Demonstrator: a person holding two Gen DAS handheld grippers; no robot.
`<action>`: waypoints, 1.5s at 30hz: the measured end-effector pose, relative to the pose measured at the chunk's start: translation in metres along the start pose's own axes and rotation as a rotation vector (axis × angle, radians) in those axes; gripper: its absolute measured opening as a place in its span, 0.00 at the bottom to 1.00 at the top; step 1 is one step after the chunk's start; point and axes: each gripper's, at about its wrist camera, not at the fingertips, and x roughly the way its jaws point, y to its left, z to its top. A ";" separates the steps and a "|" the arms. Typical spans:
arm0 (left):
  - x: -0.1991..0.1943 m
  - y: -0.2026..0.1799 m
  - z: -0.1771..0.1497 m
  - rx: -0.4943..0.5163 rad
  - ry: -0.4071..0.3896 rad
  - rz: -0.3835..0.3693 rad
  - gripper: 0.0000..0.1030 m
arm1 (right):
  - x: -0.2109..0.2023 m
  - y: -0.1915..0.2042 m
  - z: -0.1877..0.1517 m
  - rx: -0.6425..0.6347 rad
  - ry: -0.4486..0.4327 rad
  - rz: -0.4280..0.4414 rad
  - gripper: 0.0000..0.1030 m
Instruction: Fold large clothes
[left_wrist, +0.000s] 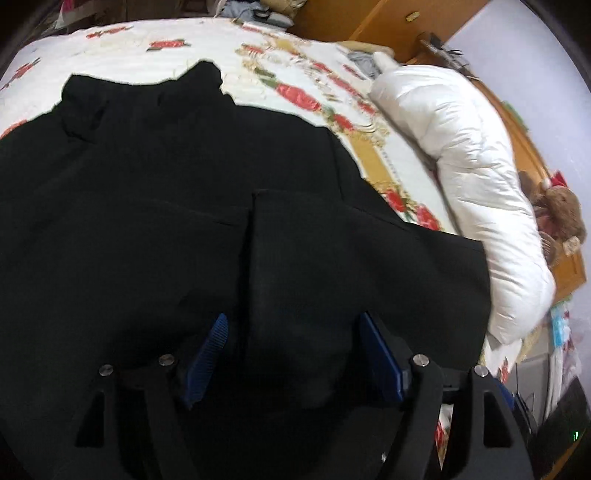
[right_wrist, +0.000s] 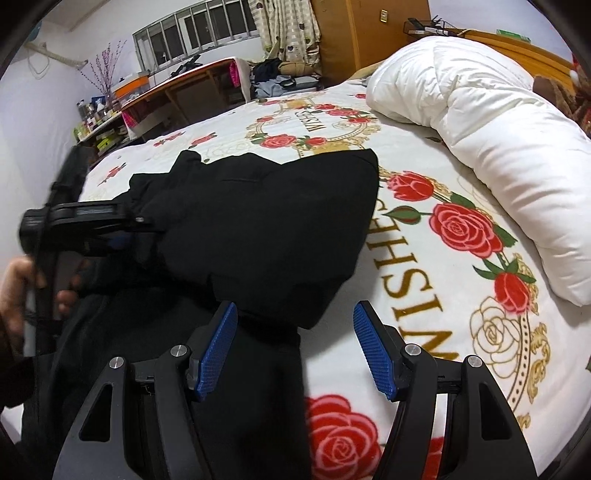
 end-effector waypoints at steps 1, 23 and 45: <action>0.003 -0.006 0.000 0.007 -0.003 0.007 0.73 | 0.001 -0.001 0.000 0.003 0.002 0.002 0.64; -0.143 -0.034 0.014 0.076 -0.298 0.020 0.13 | -0.008 0.004 0.013 0.030 -0.027 -0.005 0.64; -0.120 0.108 -0.064 -0.133 -0.176 0.162 0.43 | 0.079 0.053 0.063 -0.052 0.053 -0.046 0.64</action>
